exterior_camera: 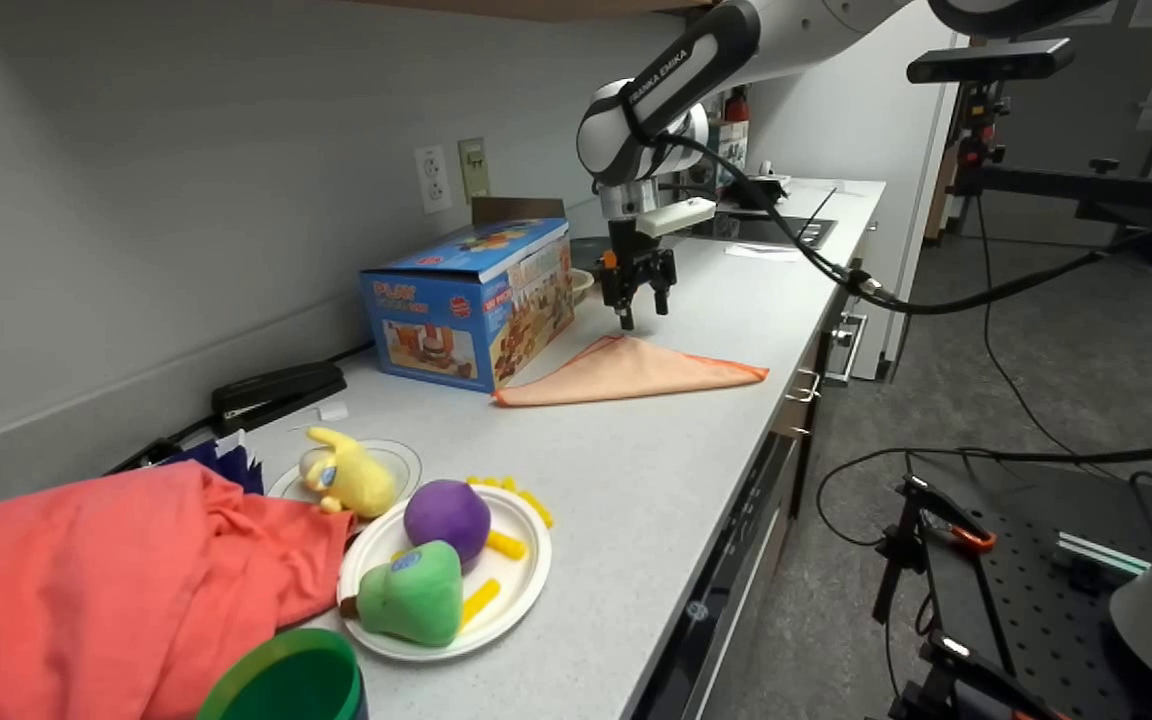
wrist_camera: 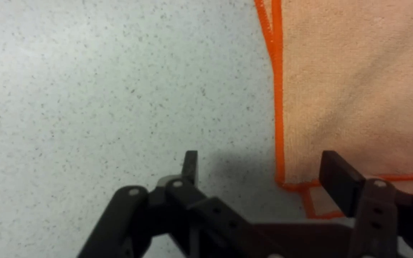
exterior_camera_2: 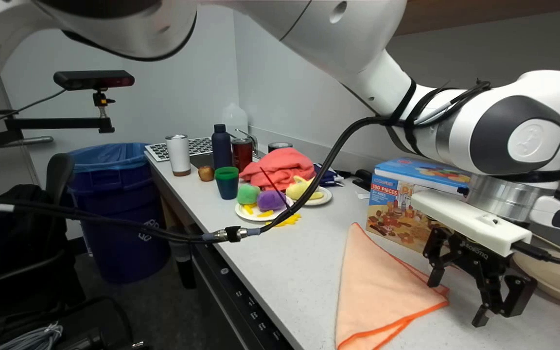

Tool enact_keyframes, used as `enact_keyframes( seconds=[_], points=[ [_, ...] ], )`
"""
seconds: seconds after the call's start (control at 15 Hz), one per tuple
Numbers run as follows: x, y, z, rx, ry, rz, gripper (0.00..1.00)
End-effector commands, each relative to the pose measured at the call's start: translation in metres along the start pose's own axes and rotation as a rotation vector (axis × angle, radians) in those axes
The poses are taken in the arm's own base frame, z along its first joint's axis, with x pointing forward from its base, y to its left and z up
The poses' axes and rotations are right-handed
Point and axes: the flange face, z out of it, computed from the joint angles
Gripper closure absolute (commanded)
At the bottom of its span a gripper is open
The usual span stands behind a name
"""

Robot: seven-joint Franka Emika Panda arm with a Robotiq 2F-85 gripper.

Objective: Unfold the peach towel and lay it flat on the countertop

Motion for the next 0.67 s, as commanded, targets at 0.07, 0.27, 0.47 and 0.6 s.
enact_keyframes(
  seconds=[0.07, 0.27, 0.47, 0.6],
  points=[
    [0.0127, -0.0057, 0.0039, 0.026, -0.027, -0.042, 0.31],
    [0.0163, -0.009, 0.0068, 0.018, -0.028, -0.04, 0.45],
    [0.0185, -0.0097, 0.0099, 0.016, -0.028, -0.038, 0.5],
    [0.0195, -0.0095, 0.0114, 0.016, -0.028, -0.034, 0.66]
  ],
)
